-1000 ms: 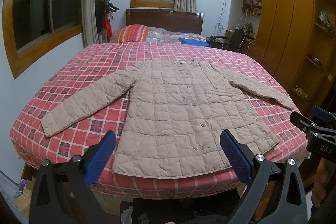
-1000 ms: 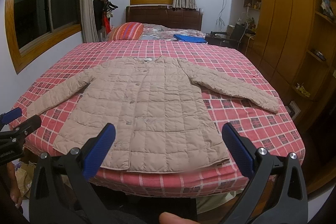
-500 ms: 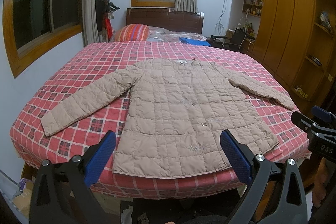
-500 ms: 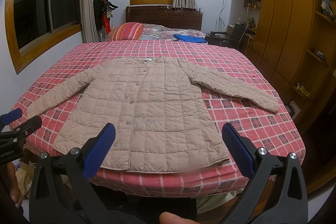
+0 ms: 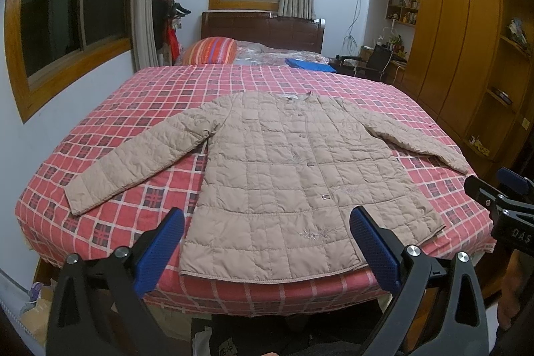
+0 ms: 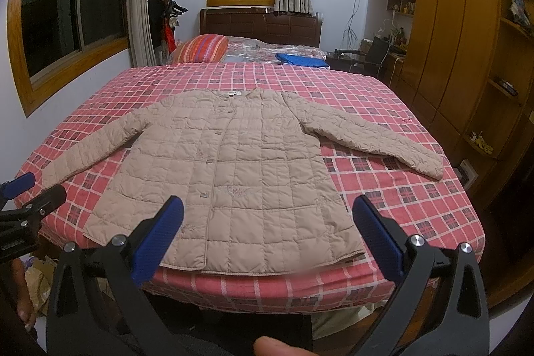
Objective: Fold large clothes
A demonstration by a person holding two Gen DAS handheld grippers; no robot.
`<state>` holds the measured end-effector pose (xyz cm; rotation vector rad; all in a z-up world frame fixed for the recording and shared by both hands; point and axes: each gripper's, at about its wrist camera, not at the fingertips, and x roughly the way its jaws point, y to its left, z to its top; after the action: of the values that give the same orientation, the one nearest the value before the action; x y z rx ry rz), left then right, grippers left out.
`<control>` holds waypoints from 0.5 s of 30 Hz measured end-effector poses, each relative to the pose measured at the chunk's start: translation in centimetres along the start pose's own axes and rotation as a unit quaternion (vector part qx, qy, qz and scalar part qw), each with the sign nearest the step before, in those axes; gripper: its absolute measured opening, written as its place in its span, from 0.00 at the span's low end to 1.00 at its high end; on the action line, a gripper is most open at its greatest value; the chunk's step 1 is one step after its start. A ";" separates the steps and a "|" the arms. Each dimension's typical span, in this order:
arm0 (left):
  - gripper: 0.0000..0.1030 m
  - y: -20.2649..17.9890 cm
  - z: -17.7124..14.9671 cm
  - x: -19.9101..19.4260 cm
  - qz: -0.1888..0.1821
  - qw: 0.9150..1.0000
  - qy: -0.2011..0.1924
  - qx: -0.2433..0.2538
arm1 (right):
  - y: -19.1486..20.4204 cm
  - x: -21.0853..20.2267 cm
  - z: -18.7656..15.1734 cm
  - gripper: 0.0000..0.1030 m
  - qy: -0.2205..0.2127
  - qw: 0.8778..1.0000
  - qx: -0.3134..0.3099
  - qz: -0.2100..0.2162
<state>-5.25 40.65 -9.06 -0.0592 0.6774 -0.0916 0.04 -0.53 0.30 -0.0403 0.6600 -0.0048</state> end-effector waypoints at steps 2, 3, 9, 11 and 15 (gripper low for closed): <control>0.97 0.0 -0.1 0.2 0.000 1.000 0.001 -0.001 | 0.0 0.0 0.0 0.98 0.000 1.000 -0.001 -0.001; 0.97 0.1 -0.1 0.4 -0.002 1.000 0.001 -0.002 | 0.0 0.2 0.0 0.98 0.001 1.000 -0.002 -0.001; 0.97 0.5 0.6 3.0 -0.052 0.999 -0.012 -0.008 | -1.2 3.7 0.0 0.98 0.000 1.000 -0.007 -0.010; 0.97 0.5 0.8 4.1 -0.040 0.998 -0.044 -0.006 | -3.0 6.2 0.3 0.98 0.017 1.000 0.004 -0.001; 0.97 -1.1 1.3 6.7 -0.025 0.997 -0.063 0.042 | -9.7 10.8 0.8 0.97 0.060 0.992 0.108 0.041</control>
<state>0.68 38.90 -12.07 -0.0008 0.5464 -0.1626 9.15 -10.37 -5.35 0.1965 0.7776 0.0010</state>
